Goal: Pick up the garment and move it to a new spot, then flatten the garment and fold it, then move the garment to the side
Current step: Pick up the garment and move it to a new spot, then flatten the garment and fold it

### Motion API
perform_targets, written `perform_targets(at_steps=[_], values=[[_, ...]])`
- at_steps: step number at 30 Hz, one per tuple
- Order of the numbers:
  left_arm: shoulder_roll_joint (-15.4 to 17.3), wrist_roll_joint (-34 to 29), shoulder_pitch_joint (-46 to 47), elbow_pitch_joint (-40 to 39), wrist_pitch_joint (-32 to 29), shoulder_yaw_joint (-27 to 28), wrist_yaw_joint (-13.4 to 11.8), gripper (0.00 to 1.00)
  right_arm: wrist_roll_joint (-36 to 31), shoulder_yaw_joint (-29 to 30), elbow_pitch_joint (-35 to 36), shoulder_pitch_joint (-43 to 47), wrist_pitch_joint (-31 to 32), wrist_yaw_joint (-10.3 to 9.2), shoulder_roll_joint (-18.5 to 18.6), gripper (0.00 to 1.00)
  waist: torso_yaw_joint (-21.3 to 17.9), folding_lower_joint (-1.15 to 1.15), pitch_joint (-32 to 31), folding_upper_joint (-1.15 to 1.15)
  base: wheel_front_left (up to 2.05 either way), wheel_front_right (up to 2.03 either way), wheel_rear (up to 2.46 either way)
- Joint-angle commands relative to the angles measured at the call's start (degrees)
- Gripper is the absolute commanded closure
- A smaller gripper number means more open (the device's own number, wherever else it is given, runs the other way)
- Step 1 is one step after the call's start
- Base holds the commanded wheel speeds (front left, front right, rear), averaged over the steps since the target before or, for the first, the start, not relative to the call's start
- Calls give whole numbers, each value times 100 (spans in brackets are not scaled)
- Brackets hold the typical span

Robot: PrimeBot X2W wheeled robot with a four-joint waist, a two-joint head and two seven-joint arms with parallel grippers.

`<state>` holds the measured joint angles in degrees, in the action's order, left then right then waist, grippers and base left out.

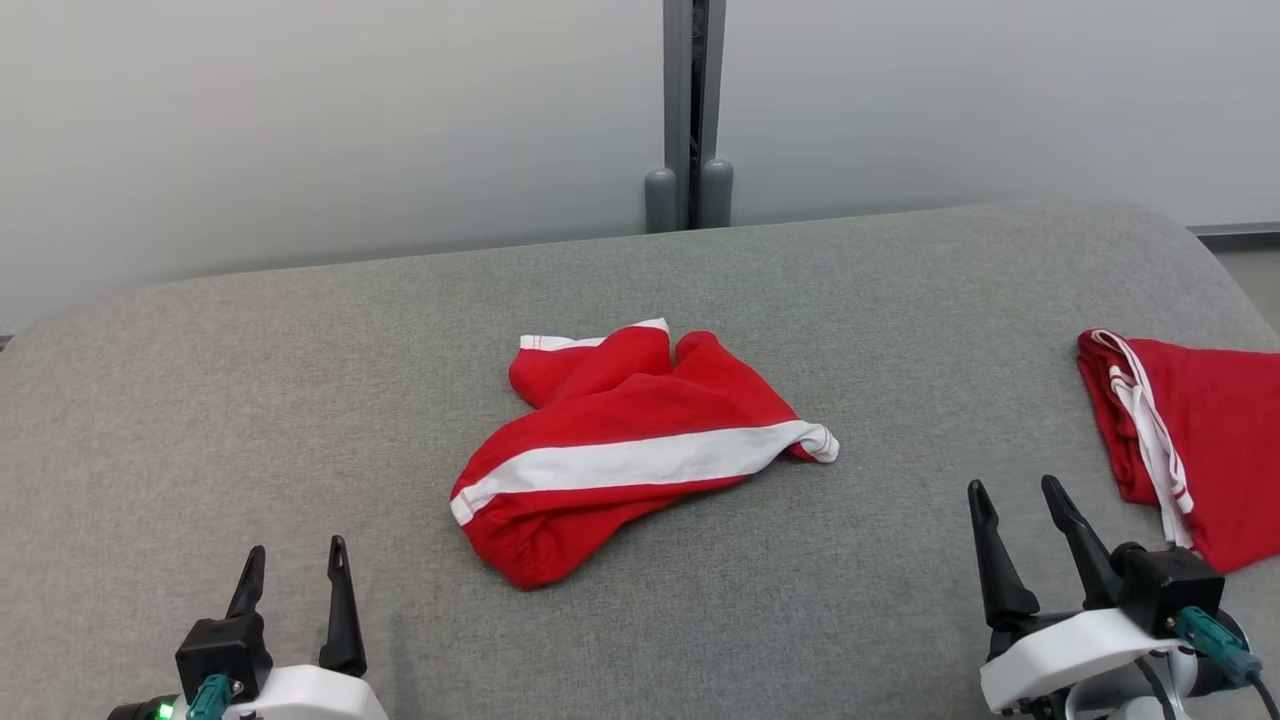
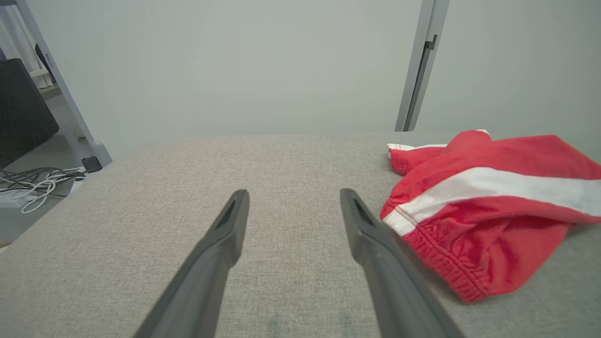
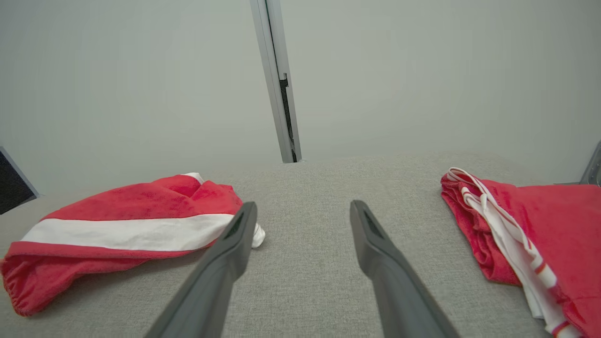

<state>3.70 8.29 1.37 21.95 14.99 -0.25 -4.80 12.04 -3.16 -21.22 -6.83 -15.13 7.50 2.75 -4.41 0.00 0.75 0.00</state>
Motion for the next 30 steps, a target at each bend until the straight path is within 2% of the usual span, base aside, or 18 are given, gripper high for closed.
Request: perform_targets(at_steps=[1,7,13,18,24,30], values=[[-11,6,-37,-38,26,72,68,0,2,21,-2,59,0,-2,33,0,79,0,-15,0,0,0,0],[-59,242,33,-20,26,212,326,0,61,-23,-47,29,0,-2,33,0,148,0,63,0,0,0,0],[-62,1336,275,140,26,-37,825,0,79,-80,-84,-94,0,-2,32,0,97,0,348,0,0,0,0],[-64,2018,571,454,26,-191,1055,0,46,-62,-75,-224,0,-2,34,0,15,0,629,0,0,0,0],[-59,2819,966,882,19,-499,1222,0,44,-80,-41,-377,0,-2,33,0,-88,0,927,0,0,0,0],[-59,3653,1278,1012,19,-1043,1231,0,61,-127,-26,-499,0,-2,32,0,-163,0,1144,0,0,0,0]])
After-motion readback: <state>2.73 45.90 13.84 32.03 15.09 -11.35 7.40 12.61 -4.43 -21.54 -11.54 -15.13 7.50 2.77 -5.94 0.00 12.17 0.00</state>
